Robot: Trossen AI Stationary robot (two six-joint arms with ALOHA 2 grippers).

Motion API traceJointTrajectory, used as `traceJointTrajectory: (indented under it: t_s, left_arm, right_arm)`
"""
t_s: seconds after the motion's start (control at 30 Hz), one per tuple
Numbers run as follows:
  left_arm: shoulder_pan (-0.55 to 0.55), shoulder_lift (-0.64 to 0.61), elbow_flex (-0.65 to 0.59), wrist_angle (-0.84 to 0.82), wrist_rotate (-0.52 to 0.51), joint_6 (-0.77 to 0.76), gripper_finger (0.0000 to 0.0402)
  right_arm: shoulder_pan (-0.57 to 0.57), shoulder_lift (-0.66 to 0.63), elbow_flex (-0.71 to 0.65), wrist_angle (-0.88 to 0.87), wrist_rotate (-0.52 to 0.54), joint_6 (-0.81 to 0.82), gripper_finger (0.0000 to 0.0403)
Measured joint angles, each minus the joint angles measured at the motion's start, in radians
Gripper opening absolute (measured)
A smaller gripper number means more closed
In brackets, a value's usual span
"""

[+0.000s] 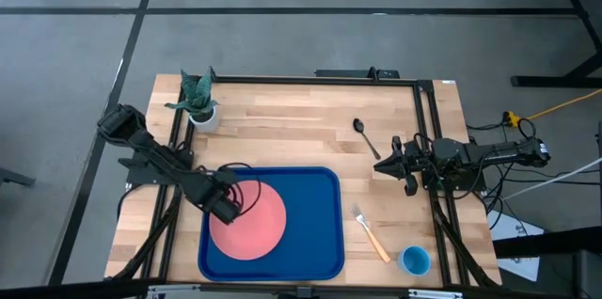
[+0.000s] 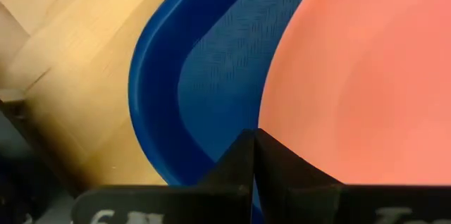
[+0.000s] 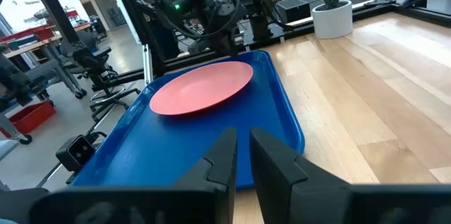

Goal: Pick and place plate/cup/fork/spoon on tray
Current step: Put the pink plate on the blue serving tray

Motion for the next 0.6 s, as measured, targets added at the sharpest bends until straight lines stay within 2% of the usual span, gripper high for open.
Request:
traceJointTrajectory:
  t_s: [0.3,0.6]
  left_arm:
    - [0.0,0.008,-0.001,0.007,-0.04,0.0,0.0001]
    - [0.0,0.012,-0.001,0.048,0.004,-0.002,0.0]
  right_arm:
    - [0.0,0.0,0.0,0.0,0.0,-0.001,0.0045]
    - [0.0,0.0,0.0,0.0,0.0,-0.002,0.0045]
